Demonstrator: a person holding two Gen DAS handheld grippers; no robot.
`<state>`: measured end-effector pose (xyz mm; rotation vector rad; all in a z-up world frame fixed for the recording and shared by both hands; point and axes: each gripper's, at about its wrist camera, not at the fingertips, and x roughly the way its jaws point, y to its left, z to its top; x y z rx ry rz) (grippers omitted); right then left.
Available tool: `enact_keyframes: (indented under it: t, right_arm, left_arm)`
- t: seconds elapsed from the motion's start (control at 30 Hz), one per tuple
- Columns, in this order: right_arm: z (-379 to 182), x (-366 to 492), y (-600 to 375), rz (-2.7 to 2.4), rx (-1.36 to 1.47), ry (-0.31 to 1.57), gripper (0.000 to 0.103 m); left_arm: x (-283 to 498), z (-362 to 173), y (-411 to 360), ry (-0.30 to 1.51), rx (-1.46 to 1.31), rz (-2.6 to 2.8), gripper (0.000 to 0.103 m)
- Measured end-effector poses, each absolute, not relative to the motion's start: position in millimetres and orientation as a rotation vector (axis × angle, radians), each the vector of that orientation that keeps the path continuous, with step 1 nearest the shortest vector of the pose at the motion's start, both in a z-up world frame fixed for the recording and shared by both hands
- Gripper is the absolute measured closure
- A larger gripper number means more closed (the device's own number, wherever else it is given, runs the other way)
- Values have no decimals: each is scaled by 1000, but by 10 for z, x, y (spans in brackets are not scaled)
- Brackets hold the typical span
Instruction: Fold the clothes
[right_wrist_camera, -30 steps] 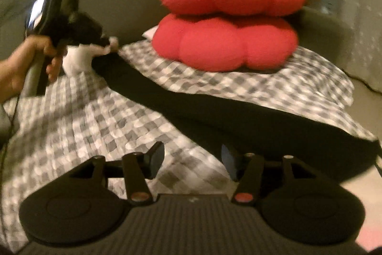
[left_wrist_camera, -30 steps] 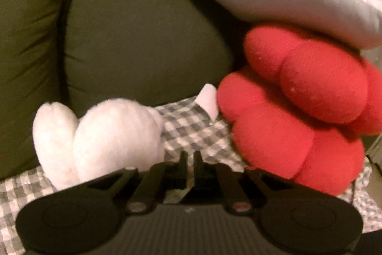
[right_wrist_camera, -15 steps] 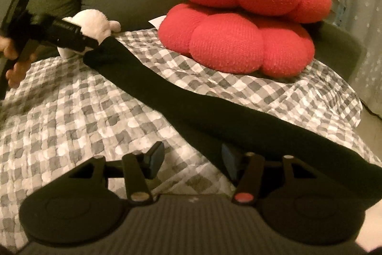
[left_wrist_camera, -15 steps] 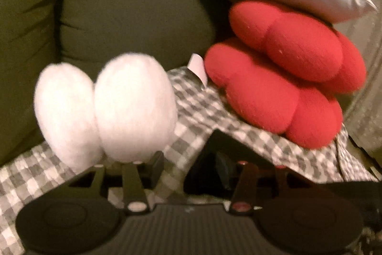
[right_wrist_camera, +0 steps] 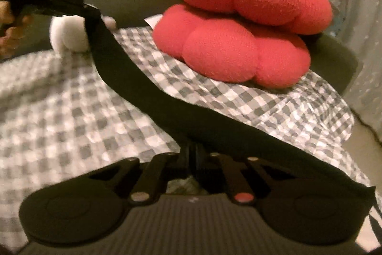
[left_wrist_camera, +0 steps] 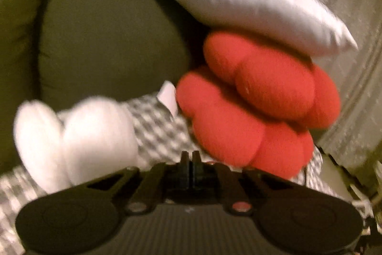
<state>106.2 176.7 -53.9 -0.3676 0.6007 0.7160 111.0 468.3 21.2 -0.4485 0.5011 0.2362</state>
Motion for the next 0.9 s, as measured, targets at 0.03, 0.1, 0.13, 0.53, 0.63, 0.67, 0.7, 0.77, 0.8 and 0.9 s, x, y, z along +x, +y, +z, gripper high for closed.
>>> enact_keyframes:
  t: [0.03, 0.1, 0.13, 0.53, 0.63, 0.67, 0.7, 0.77, 0.8, 0.9]
  right_arm:
    - [-481, 1058, 1726, 743, -341, 611, 98]
    - [-373, 1060, 1646, 801, -293, 630, 98]
    - [-331, 1067, 1611, 827, -275, 641, 98]
    - [-625, 1073, 1733, 887, -351, 766, 87]
    - [-584, 1072, 1682, 906, -317, 774, 84]
    - [-570, 1075, 1660, 910, -308, 775, 79]
    - [-554, 1074, 1633, 913, -297, 773, 68]
    - [-518, 1054, 1571, 917, -272, 758, 62]
    - [-502, 1035, 1541, 918, -259, 749, 62]
    - [-461, 977, 1438, 905, -217, 728, 62]
  left_arm:
    - [1122, 273, 4698, 498, -458, 258, 101]
    - [1146, 396, 4728, 494, -477, 302, 101]
    - [1165, 438, 4731, 493, -483, 320, 101]
    - [1416, 166, 4800, 582, -453, 451, 95]
    - [1310, 66, 4831, 589, -458, 395, 59]
    - [1258, 27, 4851, 585, -453, 382, 54]
    - [1217, -7, 4857, 583, -447, 368, 53]
    - [1150, -84, 4860, 596, -438, 339, 53]
    - [1120, -124, 4861, 603, -433, 327, 53]
    - [1039, -254, 4838, 615, -405, 277, 53]
